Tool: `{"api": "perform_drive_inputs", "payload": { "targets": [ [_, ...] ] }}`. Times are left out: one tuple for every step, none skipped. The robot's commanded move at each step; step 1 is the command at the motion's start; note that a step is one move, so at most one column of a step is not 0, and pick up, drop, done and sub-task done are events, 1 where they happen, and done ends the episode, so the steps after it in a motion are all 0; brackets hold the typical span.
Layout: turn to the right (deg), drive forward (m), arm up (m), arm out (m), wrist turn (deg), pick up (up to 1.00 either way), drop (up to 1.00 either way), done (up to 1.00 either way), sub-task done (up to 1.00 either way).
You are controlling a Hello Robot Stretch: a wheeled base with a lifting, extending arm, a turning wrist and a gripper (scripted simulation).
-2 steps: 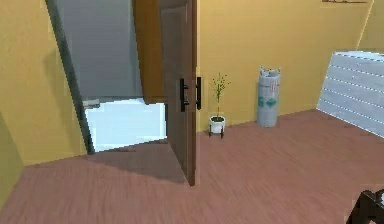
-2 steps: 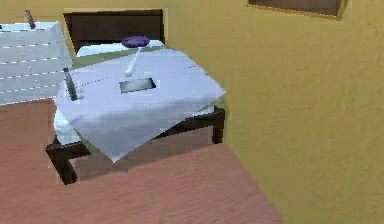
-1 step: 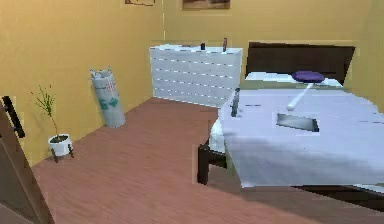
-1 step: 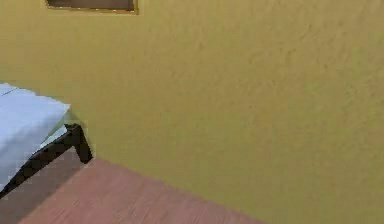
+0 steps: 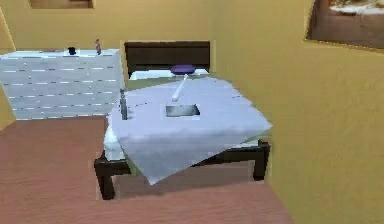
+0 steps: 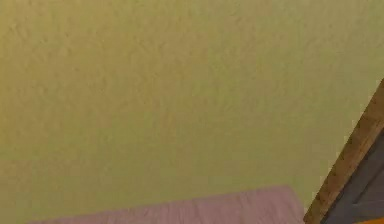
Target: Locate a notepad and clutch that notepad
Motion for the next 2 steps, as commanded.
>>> {"api": "perform_drive_inputs", "payload": {
  "targets": [
    [0.0,0.85,0.0,0.0,0.0,0.0,0.0,0.0,0.0],
    [-45.0,0.0,0.0,0.0,0.0,0.0,0.0,0.0,0.0]
  ]
}}
